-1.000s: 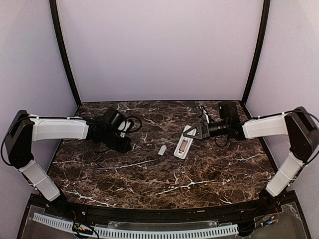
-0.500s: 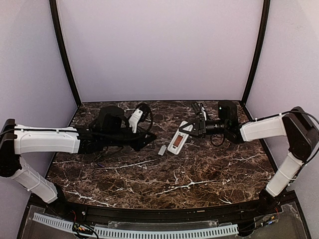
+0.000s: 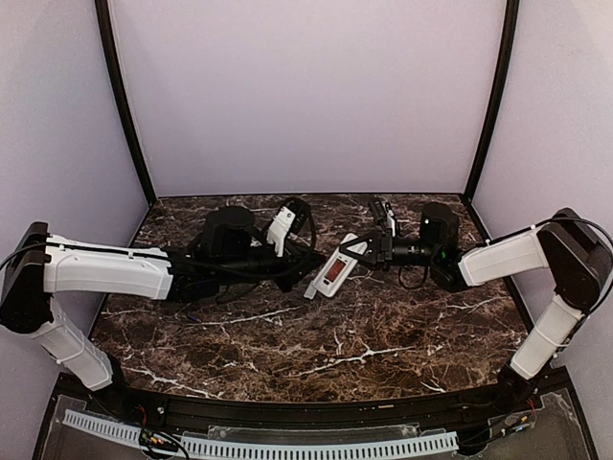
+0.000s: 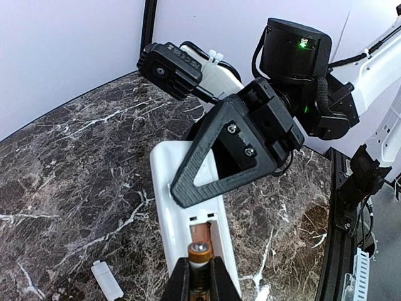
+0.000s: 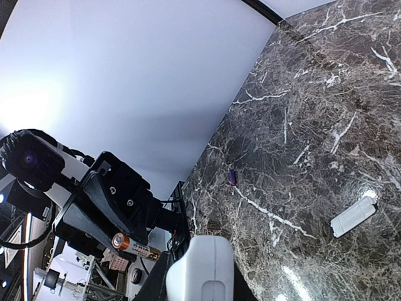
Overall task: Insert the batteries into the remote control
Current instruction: Place the battery in the battery compartment.
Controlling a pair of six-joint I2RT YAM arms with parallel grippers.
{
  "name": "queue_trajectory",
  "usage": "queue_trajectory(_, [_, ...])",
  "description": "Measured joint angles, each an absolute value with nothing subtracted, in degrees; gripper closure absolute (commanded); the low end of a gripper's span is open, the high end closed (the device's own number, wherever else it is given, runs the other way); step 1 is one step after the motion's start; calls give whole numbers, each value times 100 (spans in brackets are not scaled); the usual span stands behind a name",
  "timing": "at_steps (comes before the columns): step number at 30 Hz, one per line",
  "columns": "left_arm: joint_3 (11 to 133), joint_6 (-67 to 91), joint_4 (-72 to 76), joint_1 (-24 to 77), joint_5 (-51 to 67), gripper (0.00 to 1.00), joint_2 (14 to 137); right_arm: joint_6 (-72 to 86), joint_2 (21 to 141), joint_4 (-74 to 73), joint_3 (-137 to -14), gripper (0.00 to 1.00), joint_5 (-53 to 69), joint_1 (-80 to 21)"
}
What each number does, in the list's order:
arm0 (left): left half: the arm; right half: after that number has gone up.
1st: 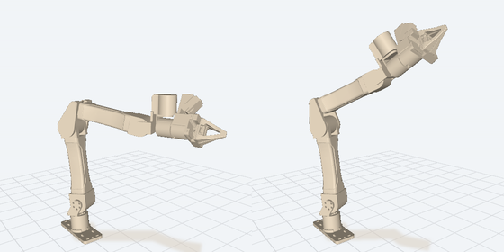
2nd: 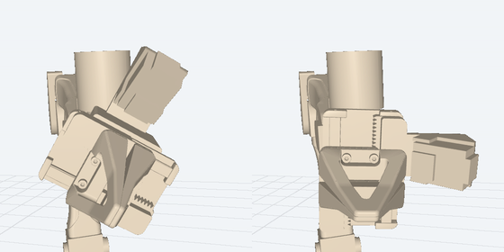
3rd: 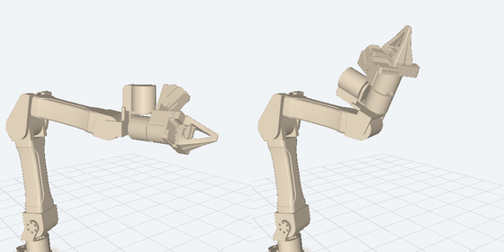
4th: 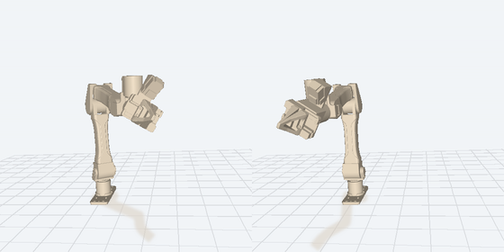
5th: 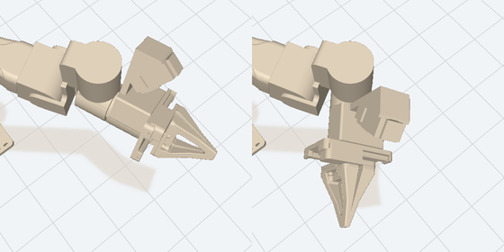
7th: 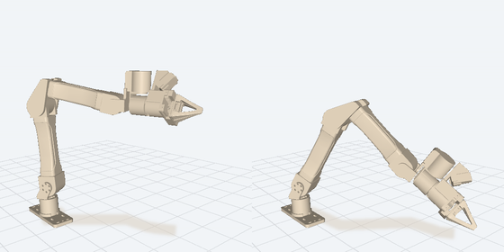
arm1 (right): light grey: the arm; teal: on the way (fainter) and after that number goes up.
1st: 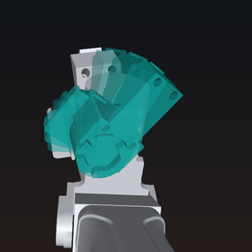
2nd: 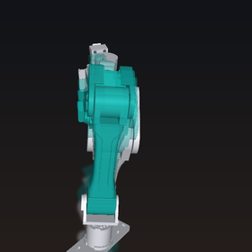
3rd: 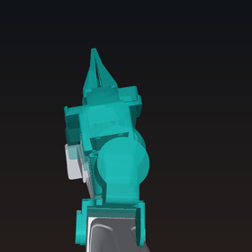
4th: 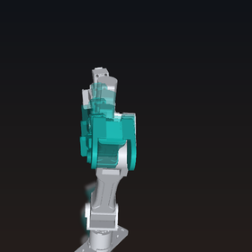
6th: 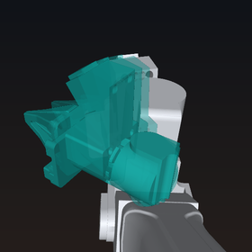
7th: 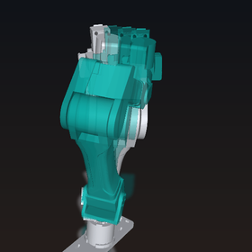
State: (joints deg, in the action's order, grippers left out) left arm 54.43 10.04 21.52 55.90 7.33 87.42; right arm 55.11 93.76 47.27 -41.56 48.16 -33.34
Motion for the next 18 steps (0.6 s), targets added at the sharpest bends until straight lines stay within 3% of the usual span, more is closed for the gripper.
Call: queue_trajectory(18, [5730,491,2270,5848,674,96,9085,6125,9518,5621,-4080,100,4644,-3605])
